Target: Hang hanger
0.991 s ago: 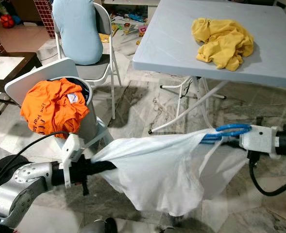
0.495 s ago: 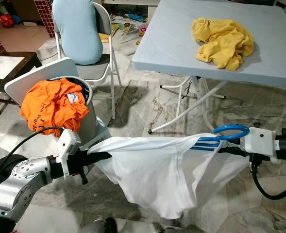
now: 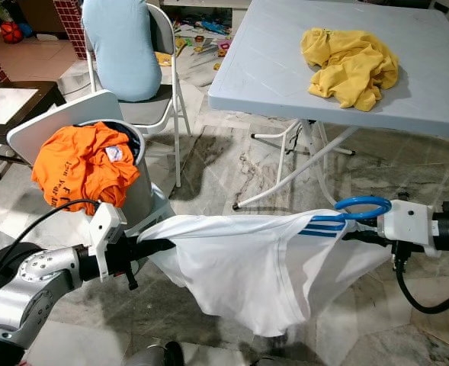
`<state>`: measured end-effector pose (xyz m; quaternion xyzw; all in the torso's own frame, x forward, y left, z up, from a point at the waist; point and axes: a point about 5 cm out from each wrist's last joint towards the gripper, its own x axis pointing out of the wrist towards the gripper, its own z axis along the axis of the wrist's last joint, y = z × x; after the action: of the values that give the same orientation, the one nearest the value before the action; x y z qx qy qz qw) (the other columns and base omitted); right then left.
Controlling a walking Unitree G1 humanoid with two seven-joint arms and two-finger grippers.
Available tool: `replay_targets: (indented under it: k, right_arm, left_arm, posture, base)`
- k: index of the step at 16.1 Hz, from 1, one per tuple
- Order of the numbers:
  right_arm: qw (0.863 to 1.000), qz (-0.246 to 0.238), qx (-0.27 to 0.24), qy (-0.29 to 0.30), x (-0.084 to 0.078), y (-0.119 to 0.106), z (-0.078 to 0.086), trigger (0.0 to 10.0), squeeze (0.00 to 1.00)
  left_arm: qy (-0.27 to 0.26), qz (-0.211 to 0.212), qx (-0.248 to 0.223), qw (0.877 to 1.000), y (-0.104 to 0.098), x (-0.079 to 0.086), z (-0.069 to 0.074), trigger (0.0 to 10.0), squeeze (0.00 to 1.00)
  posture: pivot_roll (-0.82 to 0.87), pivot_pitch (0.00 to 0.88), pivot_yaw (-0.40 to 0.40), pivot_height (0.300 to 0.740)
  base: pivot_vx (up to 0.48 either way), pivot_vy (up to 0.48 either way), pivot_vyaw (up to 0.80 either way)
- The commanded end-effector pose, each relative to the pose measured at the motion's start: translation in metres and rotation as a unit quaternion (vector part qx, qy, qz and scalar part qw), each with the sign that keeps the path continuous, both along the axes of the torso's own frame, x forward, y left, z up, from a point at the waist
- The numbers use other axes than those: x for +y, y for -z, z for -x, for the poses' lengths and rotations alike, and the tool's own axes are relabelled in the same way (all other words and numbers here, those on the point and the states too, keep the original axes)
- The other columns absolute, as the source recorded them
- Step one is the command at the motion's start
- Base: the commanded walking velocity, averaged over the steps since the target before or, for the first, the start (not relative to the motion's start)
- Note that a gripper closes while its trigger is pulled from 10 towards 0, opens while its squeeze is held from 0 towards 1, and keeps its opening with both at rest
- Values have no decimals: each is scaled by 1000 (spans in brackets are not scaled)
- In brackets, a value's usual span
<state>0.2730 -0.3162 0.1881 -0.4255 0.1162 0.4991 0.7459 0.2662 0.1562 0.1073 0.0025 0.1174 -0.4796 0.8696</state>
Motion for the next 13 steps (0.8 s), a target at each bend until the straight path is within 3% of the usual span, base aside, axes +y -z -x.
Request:
replay_targets:
  k: [1, 3, 4, 6, 8, 9, 13]
  right_arm:
    - [999, 5, -6, 44, -21, -13, 6, 10000, 0]
    - [999, 11, 3, 39, -21, -12, 8, 10000, 0]
    - [991, -98, -63, 58, 39, 24, -13, 10000, 0]
    - [989, -134, -35, 45, 57, 39, -10, 10000, 0]
    - [989, -137, -16, 51, 60, 46, -10, 10000, 0]
    - [989, -137, -19, 51, 64, 48, -10, 10000, 0]
    - [997, -45, -47, 30, 73, 67, -4, 10000, 0]
  left_arm:
    - [-57, -22, 10, 998, 5, 25, -1, 0, 0]
    - [-65, -18, -2, 998, 4, 27, -5, 0, 0]
    - [-187, -34, -61, 980, 6, 8, -32, 0, 0]
    - [-235, -68, -89, 966, 8, 11, -39, 0, 0]
    - [-272, -77, -108, 953, 4, 20, -46, 0, 0]
    - [-272, -74, -111, 953, 3, 19, -49, 0, 0]
    - [-271, -81, -134, 950, 6, 5, -56, 0, 0]
  posture:
    - [-90, 143, 17, 740]
    - [-90, 143, 17, 740]
    - [-80, 132, 18, 740]
    - [-72, 125, 24, 740]
    - [-70, 119, 26, 740]
    - [-71, 116, 29, 740]
    - [-67, 105, 41, 740]
  base:
    - [0, 0, 0]
    - [0, 0, 0]
    - [0, 0, 0]
    - [0, 0, 0]
    - [0, 0, 0]
    - [0, 0, 0]
    - [0, 0, 0]
